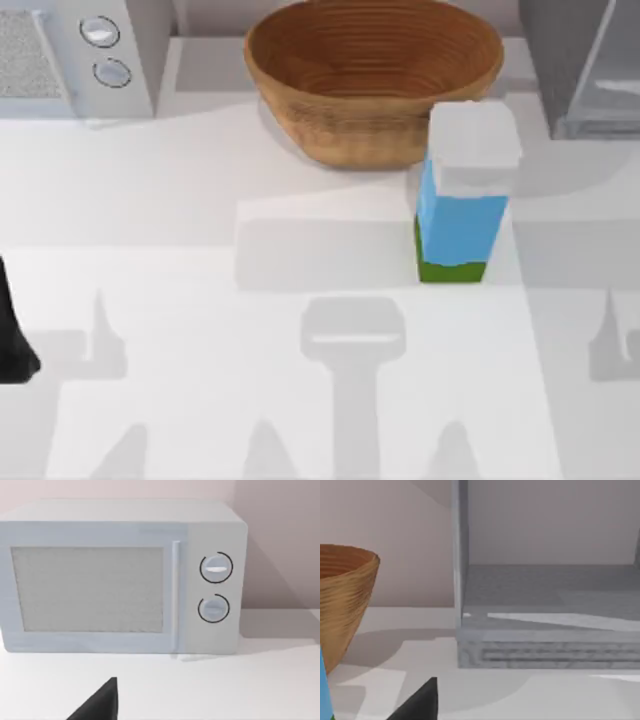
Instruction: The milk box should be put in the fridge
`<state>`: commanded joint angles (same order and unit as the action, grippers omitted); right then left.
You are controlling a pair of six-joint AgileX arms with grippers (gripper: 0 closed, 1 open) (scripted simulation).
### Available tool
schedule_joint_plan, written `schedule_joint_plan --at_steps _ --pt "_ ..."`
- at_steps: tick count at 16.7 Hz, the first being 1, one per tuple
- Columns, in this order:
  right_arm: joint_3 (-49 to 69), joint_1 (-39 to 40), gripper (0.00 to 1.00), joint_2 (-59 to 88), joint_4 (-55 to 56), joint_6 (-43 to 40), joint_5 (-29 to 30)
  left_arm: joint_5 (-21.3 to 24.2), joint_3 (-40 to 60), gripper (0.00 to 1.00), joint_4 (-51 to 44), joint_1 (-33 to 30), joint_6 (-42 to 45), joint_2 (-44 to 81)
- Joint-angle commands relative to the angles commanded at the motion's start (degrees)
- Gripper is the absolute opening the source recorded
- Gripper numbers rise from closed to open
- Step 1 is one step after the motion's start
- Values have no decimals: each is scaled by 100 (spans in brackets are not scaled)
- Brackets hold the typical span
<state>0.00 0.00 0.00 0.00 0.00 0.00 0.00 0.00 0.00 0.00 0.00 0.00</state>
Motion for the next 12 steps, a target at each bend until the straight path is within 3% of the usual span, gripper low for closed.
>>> schedule_joint_plan --at_steps 6,12 --pt "72 245 100 500 308 126 223 0 0 100 0 0 0 0" --pt "386 1175 100 2549 1588 537 1111 0 0 100 0 0 0 0"
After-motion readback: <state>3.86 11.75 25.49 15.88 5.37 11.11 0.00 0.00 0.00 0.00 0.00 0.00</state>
